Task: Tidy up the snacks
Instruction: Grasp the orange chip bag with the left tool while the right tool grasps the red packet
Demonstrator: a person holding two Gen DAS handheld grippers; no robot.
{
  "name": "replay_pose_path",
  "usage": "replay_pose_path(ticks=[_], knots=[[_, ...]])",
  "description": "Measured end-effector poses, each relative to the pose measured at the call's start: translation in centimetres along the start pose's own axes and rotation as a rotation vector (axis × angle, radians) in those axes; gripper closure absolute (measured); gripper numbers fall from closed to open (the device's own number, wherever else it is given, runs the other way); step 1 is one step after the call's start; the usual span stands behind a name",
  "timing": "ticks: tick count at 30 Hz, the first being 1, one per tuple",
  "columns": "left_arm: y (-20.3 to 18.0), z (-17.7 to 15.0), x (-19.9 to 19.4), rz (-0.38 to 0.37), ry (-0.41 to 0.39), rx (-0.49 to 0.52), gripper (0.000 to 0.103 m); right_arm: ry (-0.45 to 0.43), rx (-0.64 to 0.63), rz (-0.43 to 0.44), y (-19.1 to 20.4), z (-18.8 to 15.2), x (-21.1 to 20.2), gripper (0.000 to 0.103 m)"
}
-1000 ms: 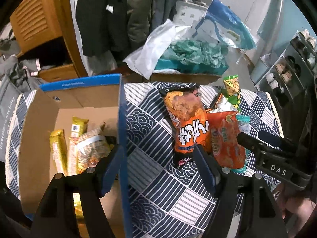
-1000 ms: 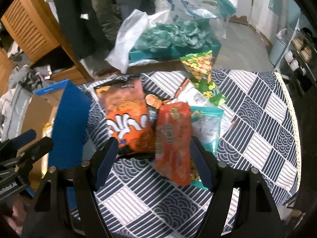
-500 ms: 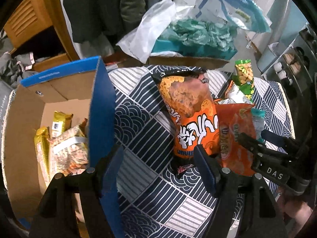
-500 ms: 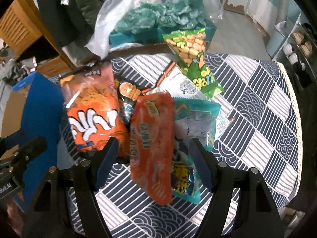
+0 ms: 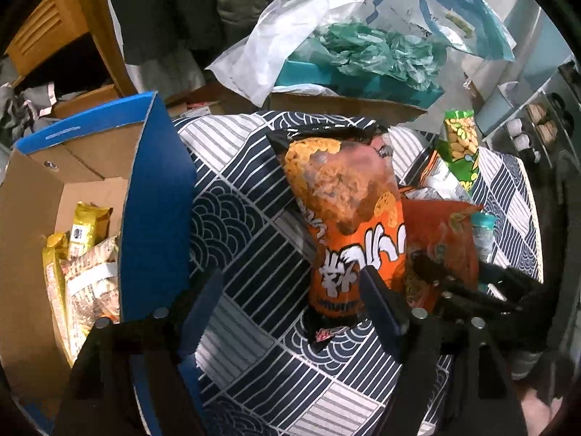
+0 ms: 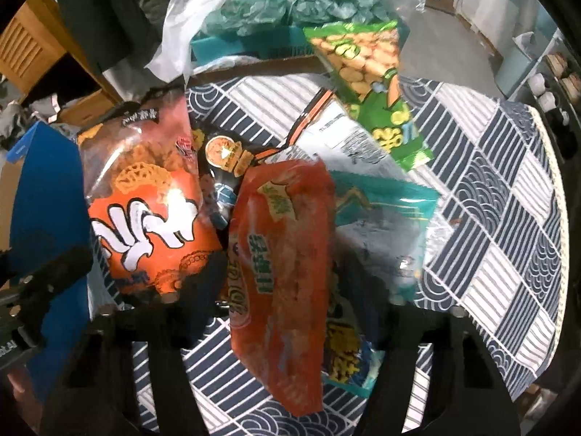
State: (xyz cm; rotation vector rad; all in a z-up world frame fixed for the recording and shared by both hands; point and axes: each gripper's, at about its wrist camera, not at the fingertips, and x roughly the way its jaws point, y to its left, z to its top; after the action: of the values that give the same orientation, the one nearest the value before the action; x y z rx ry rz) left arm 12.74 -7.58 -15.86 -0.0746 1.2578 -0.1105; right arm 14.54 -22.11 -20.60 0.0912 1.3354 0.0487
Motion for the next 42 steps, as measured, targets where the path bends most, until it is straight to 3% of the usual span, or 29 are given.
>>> replay_pose_path(ticks=[7,22,30,35,38,40,42], knots=[[-0.6,0.6,0.6,-0.020,0.012,-0.010,0.022,-0.001,0.005,0.004,0.0,-0.2,0.7,0.074],[-2.8,1.6,2.6,-0.030,0.055,-0.108,0.021,-0.133,0.046,0.018,-2.6,-0.6,-5.1,0.075],[-4.7,2.6,4.7,0.039,0.071,-0.087,0.021,-0.127,0.089,0.034,-3.6,0.0,-4.9,0.075],[-5.5,2.8,5.8,0.040,0.070,-0.068,0.016,-0.127,0.092,0.046,-3.7,0.1,-4.9,0.075],[-5.6,2.5,5.4,0.017,0.050,-0.045,0.026,-0.126,0.087,0.045,-3.7,0.0,-4.9,0.075],[-5.5,2.3,4.9,0.022,0.031,-0.025,0.050,-0.121,0.089,0.043,-3.8,-0.2,-4.8,0.075],[-5.3,2.3,4.6,0.001,0.029,-0.018,0.055,-0.118,0.094,0.043,-3.9,-0.2,-4.8,0.075]])
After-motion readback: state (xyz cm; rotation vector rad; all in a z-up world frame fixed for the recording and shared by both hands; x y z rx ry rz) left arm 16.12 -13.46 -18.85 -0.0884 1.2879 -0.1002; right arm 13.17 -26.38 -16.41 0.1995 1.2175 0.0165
